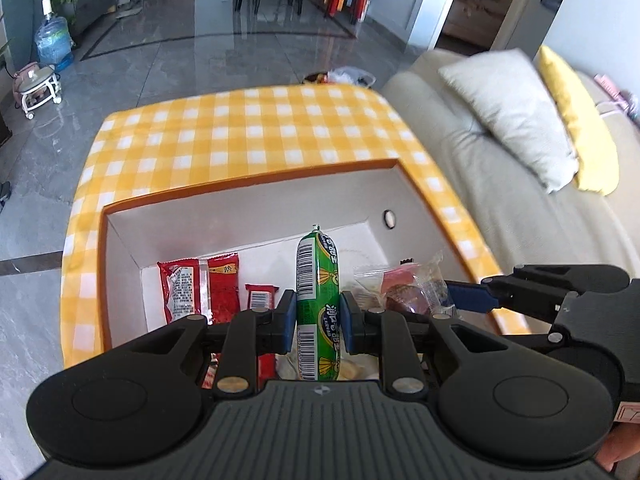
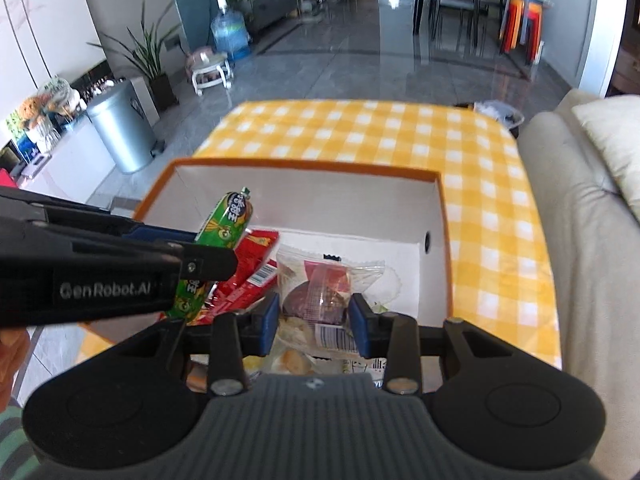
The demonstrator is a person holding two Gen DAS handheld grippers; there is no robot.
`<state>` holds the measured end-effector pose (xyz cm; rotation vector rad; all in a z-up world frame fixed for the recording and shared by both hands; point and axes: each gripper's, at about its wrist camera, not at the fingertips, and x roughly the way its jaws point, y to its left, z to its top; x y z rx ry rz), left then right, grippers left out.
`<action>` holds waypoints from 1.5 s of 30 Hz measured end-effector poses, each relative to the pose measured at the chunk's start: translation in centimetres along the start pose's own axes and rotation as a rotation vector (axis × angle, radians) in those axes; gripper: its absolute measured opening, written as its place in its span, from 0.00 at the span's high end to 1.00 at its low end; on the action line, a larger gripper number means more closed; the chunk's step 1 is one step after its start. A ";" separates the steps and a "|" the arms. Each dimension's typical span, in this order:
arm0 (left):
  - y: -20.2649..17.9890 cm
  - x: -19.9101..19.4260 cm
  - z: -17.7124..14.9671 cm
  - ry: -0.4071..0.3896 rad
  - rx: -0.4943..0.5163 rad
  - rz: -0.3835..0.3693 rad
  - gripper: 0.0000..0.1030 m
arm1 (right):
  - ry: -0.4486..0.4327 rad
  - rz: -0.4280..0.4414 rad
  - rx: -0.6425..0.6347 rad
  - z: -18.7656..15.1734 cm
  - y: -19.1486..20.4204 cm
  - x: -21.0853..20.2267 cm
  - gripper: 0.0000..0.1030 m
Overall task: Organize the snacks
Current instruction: 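Carry the green sausage and red-date bag into the orange box, then open both tools to drop the snacks into the box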
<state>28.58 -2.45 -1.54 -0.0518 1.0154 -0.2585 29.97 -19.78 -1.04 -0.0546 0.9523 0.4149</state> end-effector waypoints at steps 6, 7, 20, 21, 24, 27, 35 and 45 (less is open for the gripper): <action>1.1 3.6 1.3 0.073 -0.007 0.021 0.76 | 0.081 -0.030 -0.032 1.3 -0.3 4.5 0.66; 1.2 4.1 1.5 0.083 -0.006 0.027 0.76 | 0.089 -0.038 -0.046 1.4 -0.3 5.1 0.66; 1.6 9.5 2.5 0.189 -0.011 0.028 0.76 | 0.211 -0.061 -0.149 2.9 -1.0 10.6 0.66; 1.7 9.8 2.4 0.195 -0.013 0.027 0.76 | 0.214 -0.061 -0.152 2.9 -1.1 10.8 0.66; 1.9 10.4 2.3 0.202 -0.027 0.032 0.77 | 0.221 -0.064 -0.160 2.9 -1.0 11.1 0.66; 2.1 10.5 2.2 0.203 -0.037 0.034 0.76 | 0.214 -0.062 -0.158 2.9 -1.0 11.3 0.65; 2.5 10.4 1.9 0.208 -0.045 0.074 0.76 | 0.190 -0.068 -0.128 2.5 -1.4 10.9 0.65; 2.2 10.1 1.6 0.202 -0.014 0.119 0.76 | 0.192 -0.087 -0.156 2.4 -0.7 10.8 0.63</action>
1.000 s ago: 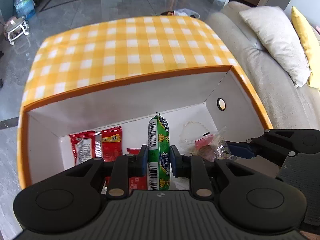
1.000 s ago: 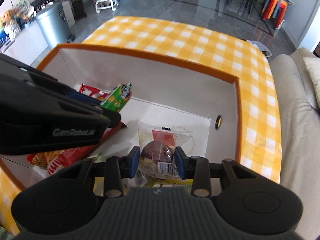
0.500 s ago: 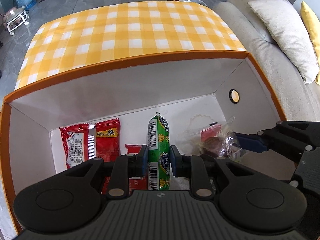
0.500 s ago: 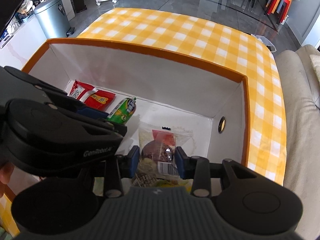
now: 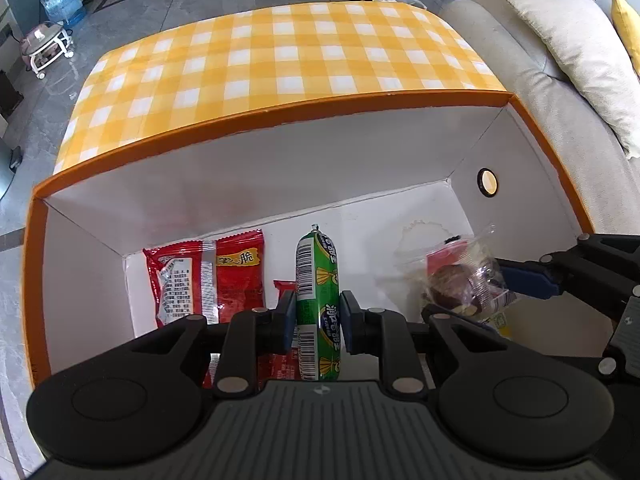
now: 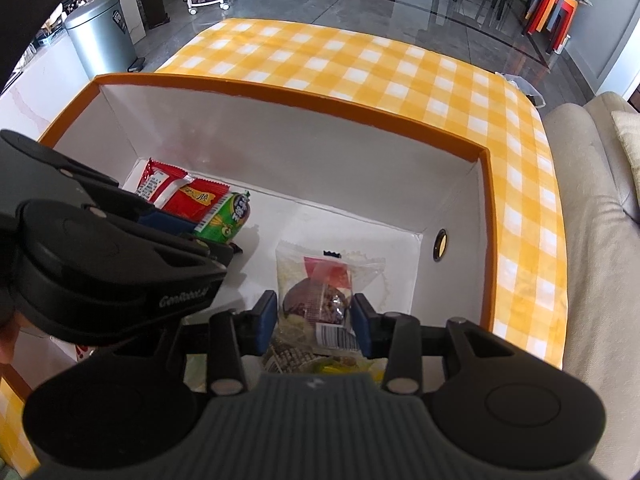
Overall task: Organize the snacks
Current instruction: 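Open both tools to drop the snacks into the box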
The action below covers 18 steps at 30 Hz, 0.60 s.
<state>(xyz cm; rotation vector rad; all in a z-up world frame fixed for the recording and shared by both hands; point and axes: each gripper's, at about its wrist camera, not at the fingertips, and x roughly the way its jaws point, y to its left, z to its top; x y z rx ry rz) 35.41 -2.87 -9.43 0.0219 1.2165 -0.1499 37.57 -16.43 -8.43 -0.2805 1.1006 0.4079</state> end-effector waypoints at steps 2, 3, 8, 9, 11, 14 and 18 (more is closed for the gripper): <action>0.0 -0.2 -0.1 -0.007 0.004 0.010 0.75 | 0.009 -0.002 0.002 0.0 0.0 0.1 0.58; 0.0 -0.4 -0.2 -0.017 0.011 0.013 0.75 | 0.011 -0.007 0.003 0.0 0.0 0.1 0.57; -0.1 -1.9 -0.3 -0.048 0.023 0.008 0.53 | 0.002 -0.016 0.008 -0.2 0.1 -0.5 0.50; -0.1 -2.3 -0.4 -0.059 0.018 0.007 0.52 | -0.003 -0.019 0.010 -0.3 0.2 -0.8 0.43; 0.0 -3.3 -0.6 -0.087 0.013 0.012 0.52 | -0.020 -0.033 0.013 -0.3 0.3 -1.4 0.37; 0.0 -5.3 -1.3 -0.150 0.012 0.030 0.52 | -0.051 -0.026 0.010 -0.4 0.6 -2.9 0.36; -0.1 -8.6 -2.5 -0.242 0.009 0.028 0.51 | -0.116 -0.040 0.009 -0.9 1.1 -5.5 0.35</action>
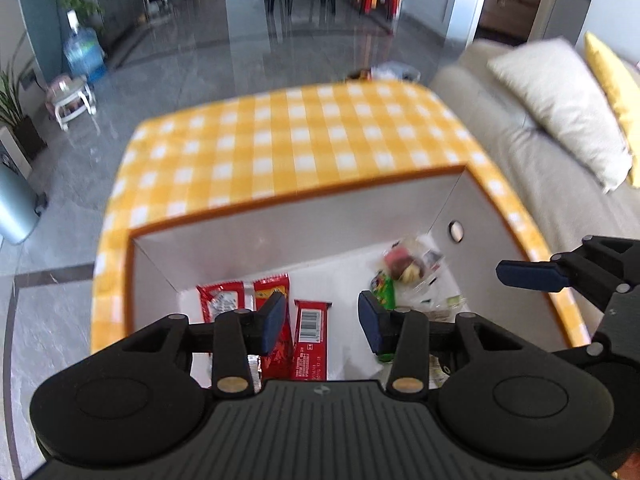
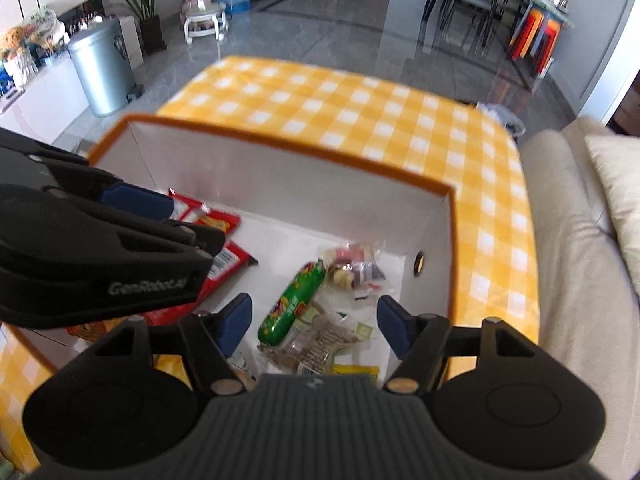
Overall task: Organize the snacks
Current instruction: 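Open both tools to drop the snacks into the box, then withdraw both tools from the box back over the remaining snacks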
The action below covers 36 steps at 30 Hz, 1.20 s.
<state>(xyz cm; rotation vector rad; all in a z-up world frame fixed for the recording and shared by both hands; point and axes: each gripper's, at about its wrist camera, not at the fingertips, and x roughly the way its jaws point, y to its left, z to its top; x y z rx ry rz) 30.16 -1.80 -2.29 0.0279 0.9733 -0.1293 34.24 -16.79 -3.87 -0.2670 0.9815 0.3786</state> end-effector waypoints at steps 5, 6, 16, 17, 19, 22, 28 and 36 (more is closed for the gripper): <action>-0.2 -4.5 -1.3 -0.106 -0.005 -0.014 0.48 | -0.093 -0.012 0.023 -1.2 0.8 -3.8 0.32; -0.3 -5.4 -1.7 -0.123 -0.007 -0.017 0.48 | -0.113 -0.016 0.028 -1.5 1.1 -4.6 0.32; -0.9 -12.0 -6.3 -0.246 -0.060 -0.049 0.47 | -0.302 -0.064 0.058 -6.9 3.3 -12.3 0.30; -1.0 -12.4 -6.9 -0.254 -0.063 -0.047 0.47 | -0.319 -0.069 0.062 -7.6 3.5 -13.0 0.30; -1.2 -13.0 -7.9 -0.259 -0.071 -0.051 0.45 | -0.344 -0.072 0.084 -9.1 3.8 -14.2 0.30; -1.5 -13.4 -9.6 -0.246 -0.088 -0.069 0.42 | -0.361 -0.071 0.133 -11.5 4.0 -15.6 0.30; -2.2 -12.8 -13.3 -0.147 -0.109 -0.104 0.42 | -0.351 -0.107 0.190 -16.3 4.8 -16.4 0.30; -3.1 -12.0 -17.4 -0.053 -0.140 -0.123 0.42 | -0.279 -0.137 0.238 -21.7 4.9 -15.3 0.30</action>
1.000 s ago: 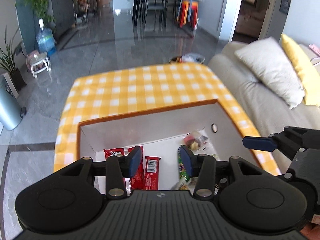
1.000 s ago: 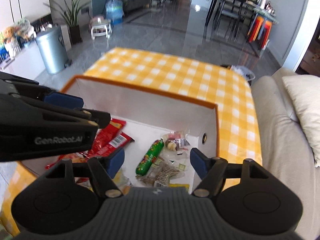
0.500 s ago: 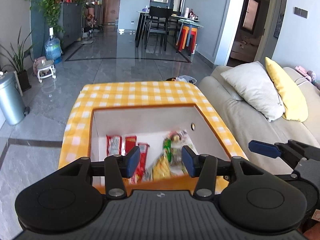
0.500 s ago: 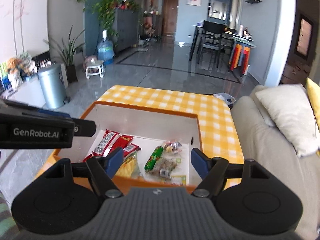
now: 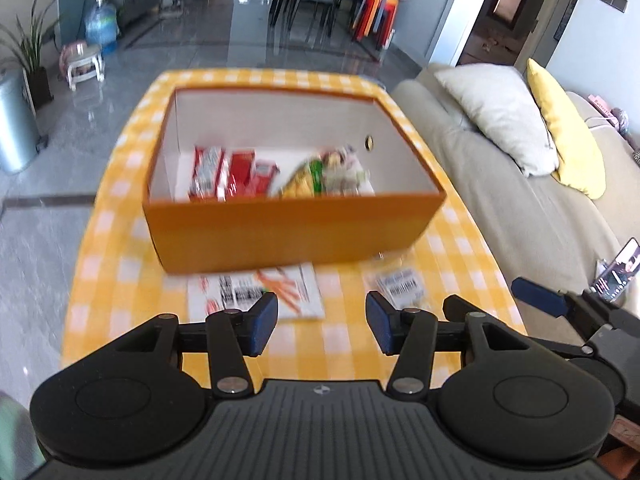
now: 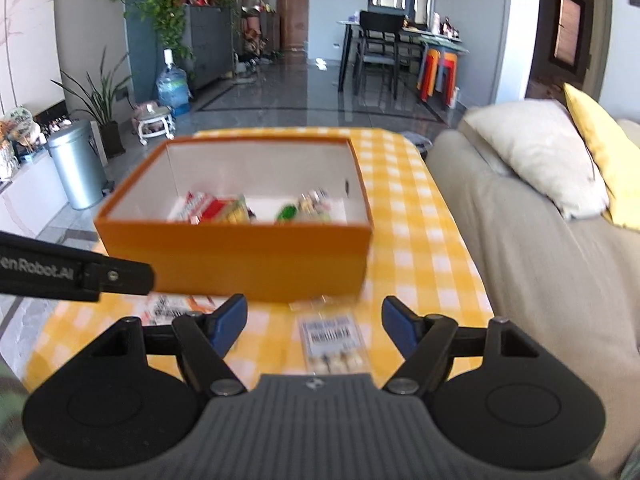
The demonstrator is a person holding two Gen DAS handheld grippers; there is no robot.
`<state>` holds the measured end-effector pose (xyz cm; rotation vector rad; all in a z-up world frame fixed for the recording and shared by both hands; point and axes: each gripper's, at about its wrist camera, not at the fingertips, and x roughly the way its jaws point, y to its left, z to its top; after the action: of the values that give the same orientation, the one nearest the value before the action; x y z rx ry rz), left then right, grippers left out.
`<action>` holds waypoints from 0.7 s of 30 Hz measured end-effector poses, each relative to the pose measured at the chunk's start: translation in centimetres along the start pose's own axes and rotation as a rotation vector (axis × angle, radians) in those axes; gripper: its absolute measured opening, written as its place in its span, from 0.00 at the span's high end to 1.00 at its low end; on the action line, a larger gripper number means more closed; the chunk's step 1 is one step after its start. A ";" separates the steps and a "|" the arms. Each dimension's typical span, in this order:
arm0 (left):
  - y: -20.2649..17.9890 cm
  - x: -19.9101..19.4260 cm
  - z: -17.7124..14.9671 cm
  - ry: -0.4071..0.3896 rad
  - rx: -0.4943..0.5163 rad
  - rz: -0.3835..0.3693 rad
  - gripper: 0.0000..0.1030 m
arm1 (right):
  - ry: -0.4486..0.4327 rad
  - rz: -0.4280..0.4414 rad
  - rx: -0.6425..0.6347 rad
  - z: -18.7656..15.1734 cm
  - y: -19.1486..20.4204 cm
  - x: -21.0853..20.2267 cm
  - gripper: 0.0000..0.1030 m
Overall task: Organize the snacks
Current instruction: 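Withdraw both tools from the box back over the remaining snacks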
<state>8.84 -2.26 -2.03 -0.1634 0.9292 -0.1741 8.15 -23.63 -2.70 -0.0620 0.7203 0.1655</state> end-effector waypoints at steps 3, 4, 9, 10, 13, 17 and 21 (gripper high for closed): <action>-0.3 0.5 -0.9 0.027 0.007 0.007 0.42 | 0.040 -0.014 0.025 -1.9 -0.9 0.3 0.30; -0.3 0.8 -1.2 0.038 0.009 0.010 0.42 | 0.055 -0.017 0.033 -2.5 -1.1 0.5 0.30; -0.3 2.4 -1.9 0.084 0.010 0.020 0.40 | 0.123 -0.027 0.016 -4.6 -1.4 1.9 0.30; -0.2 2.6 -1.9 0.090 0.009 0.022 0.39 | 0.133 -0.024 0.019 -4.6 -1.5 2.1 0.30; 0.4 3.4 -1.2 0.099 0.012 0.022 0.35 | 0.153 -0.006 0.034 -4.5 -1.8 2.7 0.30; 1.4 4.8 0.4 0.125 0.019 0.027 0.26 | 0.188 0.000 0.040 -4.2 -1.7 4.1 0.30; 2.8 6.2 1.5 0.140 0.019 0.083 0.25 | 0.221 0.011 0.038 -3.7 -1.6 5.8 0.30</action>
<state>13.96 -0.78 -6.59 -0.0957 1.0712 -0.1180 10.27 -24.83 -9.29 -0.0402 0.9443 0.1570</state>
